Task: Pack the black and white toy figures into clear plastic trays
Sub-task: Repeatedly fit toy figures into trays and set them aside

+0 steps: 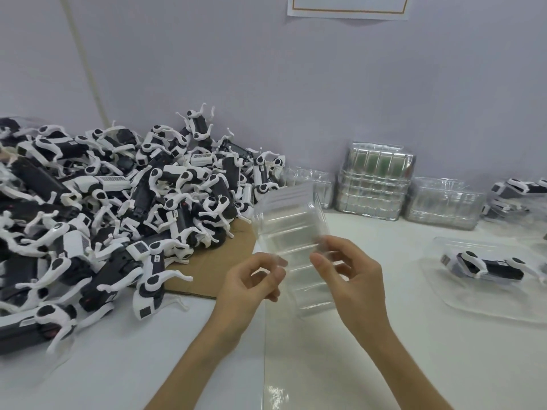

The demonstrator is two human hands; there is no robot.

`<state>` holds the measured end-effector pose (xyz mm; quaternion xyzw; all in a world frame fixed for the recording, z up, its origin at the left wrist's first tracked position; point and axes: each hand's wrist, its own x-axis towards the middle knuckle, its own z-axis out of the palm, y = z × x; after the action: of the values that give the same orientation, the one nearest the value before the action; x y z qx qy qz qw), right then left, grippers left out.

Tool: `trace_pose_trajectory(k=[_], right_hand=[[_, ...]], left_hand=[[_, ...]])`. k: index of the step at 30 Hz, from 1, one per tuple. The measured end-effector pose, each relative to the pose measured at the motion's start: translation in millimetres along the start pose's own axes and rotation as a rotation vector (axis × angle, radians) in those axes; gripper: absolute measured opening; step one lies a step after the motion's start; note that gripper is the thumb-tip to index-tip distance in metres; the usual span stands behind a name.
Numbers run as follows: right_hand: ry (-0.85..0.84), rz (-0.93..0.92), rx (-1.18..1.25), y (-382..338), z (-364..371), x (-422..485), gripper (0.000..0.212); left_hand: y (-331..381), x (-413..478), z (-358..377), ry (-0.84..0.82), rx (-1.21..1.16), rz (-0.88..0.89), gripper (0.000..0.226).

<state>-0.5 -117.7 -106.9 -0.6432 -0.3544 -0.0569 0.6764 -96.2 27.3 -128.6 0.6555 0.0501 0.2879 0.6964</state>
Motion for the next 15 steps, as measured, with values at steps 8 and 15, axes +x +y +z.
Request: trace_pose_trajectory(k=[8,15], right_hand=[[-0.026,0.003,0.033,2.1,-4.9,2.7,0.019],[-0.061,0.0,-0.015,2.3,-1.6,1.4,0.02]], left_hand=[[0.0,1.0,-4.0,-0.022,0.026,-0.004,0.016],[1.6,-0.1,-5.6,-0.014,0.022,0.0,0.014]])
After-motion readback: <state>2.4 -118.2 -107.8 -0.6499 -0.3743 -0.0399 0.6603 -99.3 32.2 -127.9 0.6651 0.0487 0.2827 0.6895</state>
